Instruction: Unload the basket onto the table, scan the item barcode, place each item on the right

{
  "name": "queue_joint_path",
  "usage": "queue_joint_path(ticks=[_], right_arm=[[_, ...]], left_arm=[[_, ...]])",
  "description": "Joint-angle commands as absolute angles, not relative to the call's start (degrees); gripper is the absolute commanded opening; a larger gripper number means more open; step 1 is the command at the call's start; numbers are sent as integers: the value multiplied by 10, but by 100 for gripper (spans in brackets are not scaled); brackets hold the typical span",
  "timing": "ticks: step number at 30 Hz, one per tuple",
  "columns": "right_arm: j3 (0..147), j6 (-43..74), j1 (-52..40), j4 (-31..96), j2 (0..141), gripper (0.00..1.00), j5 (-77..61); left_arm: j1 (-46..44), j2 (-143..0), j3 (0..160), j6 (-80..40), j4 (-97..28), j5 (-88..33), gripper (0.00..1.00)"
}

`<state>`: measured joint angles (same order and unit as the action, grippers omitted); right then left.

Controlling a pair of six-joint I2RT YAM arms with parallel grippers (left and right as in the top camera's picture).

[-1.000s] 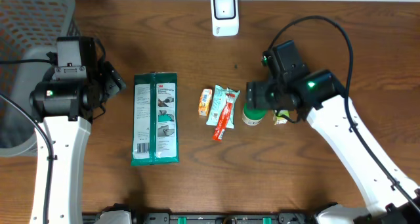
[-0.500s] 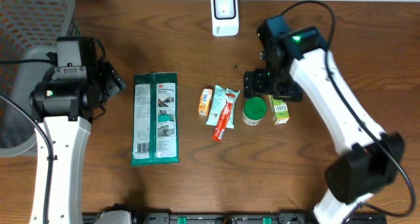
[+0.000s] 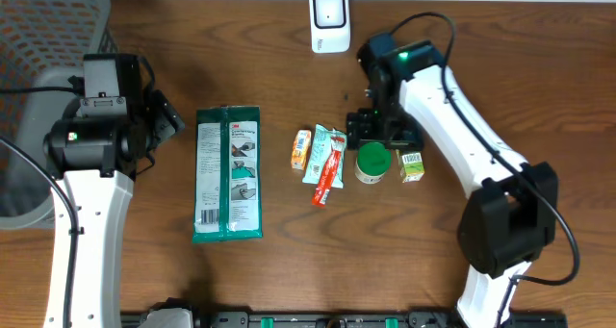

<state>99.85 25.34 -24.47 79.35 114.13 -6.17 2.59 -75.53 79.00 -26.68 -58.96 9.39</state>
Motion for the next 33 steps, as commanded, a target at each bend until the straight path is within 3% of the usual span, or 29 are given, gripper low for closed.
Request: queue_joint_path(ticks=[1, 18, 33], right_arm=[[985, 269, -258, 782, 1147, 95, -58], [887, 293, -259, 659, 1147, 93, -43], [823, 294, -259, 598, 1147, 85, -8]], left_arm=[[28, -752, 794, -260, -591, 101, 89], [28, -752, 794, -260, -591, 101, 89], [28, -752, 794, -260, -591, 101, 89]])
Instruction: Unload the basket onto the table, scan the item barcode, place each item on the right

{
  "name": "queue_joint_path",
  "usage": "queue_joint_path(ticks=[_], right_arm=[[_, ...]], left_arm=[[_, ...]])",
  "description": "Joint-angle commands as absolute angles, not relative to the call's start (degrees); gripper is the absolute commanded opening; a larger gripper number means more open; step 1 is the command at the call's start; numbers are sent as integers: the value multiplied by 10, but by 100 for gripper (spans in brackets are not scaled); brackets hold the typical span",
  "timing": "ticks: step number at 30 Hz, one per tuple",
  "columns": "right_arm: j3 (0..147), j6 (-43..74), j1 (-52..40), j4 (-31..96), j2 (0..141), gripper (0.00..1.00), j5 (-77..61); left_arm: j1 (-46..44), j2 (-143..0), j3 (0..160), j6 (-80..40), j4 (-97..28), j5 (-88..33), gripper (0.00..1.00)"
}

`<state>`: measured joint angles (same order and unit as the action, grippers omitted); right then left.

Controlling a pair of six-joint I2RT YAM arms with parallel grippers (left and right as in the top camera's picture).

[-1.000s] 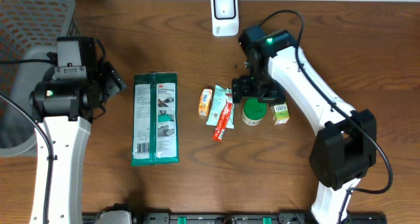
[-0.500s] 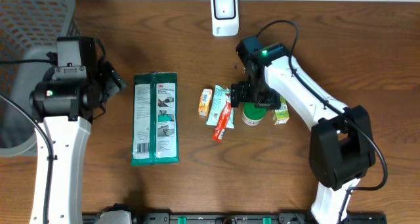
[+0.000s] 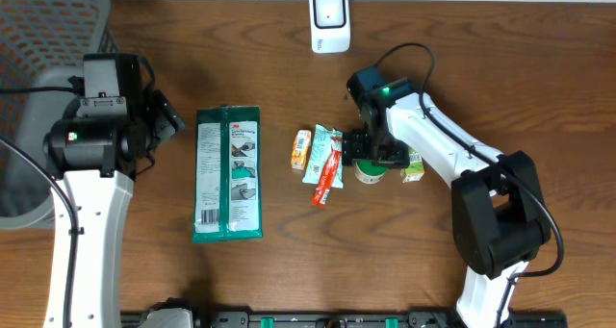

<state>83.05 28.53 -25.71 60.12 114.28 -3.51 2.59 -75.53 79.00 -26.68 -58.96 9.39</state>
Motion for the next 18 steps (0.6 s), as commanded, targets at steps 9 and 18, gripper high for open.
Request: queue_joint_path(ticks=[9, 18], right_arm=[[794, 313, -259, 563, 1147, 81, -5], [789, 313, -260, 552, 1147, 76, -7]], left_arm=[[28, -752, 794, -260, -591, 101, 89], [28, -752, 794, -260, -591, 101, 89]])
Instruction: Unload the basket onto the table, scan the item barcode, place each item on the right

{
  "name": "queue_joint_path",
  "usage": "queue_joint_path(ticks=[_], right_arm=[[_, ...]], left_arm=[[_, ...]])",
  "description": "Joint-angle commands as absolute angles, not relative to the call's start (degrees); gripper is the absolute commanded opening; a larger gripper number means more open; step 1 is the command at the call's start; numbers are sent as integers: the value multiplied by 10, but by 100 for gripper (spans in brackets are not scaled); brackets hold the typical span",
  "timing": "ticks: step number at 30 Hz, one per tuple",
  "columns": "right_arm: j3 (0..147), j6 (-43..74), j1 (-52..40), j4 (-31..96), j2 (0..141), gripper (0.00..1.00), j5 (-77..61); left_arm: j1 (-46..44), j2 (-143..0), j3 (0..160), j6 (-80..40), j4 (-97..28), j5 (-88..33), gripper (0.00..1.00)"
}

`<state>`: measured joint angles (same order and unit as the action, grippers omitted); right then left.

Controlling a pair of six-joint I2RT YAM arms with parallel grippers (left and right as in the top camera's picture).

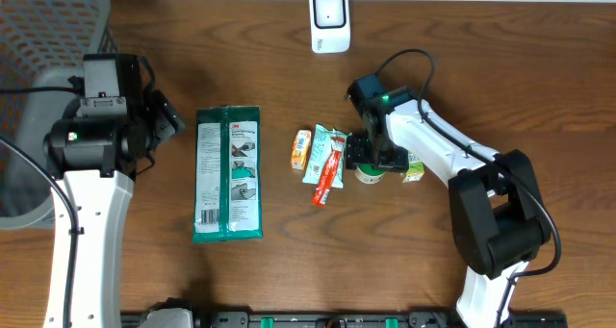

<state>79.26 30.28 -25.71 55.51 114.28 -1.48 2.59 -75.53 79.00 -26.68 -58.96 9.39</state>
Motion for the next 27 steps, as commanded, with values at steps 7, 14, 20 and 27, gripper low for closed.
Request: queue_joint_path(ticks=[7, 14, 20, 27], right_arm=[[789, 313, -260, 540, 1147, 71, -7], [785, 333, -263, 535, 1148, 71, -7], [767, 334, -271, 521, 1148, 69, -7], [767, 333, -268, 520, 1148, 51, -7]], left_arm=[[28, -752, 794, -260, -591, 101, 89], [28, -752, 794, -260, -591, 101, 89], [28, -752, 794, -260, -591, 101, 89], [28, -752, 794, -260, -591, 101, 89]])
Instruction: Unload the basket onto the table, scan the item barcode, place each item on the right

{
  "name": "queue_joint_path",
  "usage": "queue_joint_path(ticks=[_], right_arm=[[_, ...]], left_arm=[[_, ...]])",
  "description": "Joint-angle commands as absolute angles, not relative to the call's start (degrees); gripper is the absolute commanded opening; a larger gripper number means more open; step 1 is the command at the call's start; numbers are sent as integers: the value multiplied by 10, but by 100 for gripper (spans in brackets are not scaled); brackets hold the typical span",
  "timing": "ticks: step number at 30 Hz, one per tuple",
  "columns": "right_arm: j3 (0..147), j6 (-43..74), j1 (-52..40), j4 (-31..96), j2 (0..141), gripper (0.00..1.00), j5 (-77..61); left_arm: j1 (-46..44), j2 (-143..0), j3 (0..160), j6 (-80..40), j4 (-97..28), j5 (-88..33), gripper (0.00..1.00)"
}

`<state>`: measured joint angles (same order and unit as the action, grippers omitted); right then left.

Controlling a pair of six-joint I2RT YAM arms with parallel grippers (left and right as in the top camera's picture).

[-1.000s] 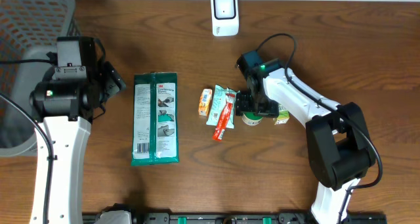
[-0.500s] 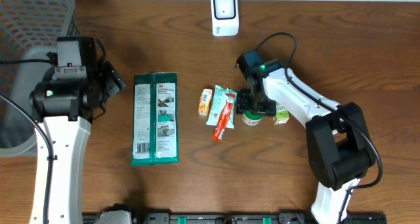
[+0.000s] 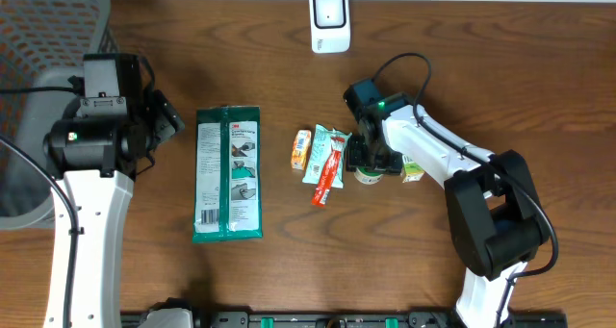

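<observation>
The white barcode scanner [image 3: 329, 20] stands at the table's far edge. My right gripper [image 3: 365, 161] is low over the green-lidded jar [image 3: 370, 176]. Only the jar's pale near rim shows below the gripper. The wrist hides the fingers, so their state is unclear. Just left of the jar lie a teal and red packet [image 3: 325, 161] and a small orange pack [image 3: 302, 148]. A small green box [image 3: 413, 168] sits to the jar's right. My left gripper [image 3: 169, 117] hangs at the left, away from all items, too dark to read.
A long green wipes pack [image 3: 227, 174] lies left of centre. A grey mesh basket [image 3: 43, 25] fills the far left corner. The right arm's cable loops above its wrist.
My right gripper has shifted slightly left and toward the near edge, covering more of the green-lidded jar. The left arm and the other items have not moved.
At first my right gripper stood just behind the jar, with the green lid fully in view. Then it was over the jar's far side, hiding half the lid. It then covered still more, and now only the jar's near rim shows.
</observation>
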<state>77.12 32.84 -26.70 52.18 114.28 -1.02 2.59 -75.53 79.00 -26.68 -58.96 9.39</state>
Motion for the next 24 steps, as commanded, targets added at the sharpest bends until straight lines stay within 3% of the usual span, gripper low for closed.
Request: queue_joint_path(ticks=[1, 8, 19, 24], right_arm=[[767, 331, -267, 520, 1148, 50, -7], [768, 297, -263, 521, 1148, 42, -7], [768, 295, -263, 520, 1148, 45, -7], [768, 286, -263, 518, 1148, 33, -7]], left_arm=[[28, -752, 794, -260, -592, 101, 89], [28, -752, 794, -260, -591, 101, 89], [28, -752, 794, -260, -591, 101, 89], [28, -752, 794, -260, -591, 101, 89]])
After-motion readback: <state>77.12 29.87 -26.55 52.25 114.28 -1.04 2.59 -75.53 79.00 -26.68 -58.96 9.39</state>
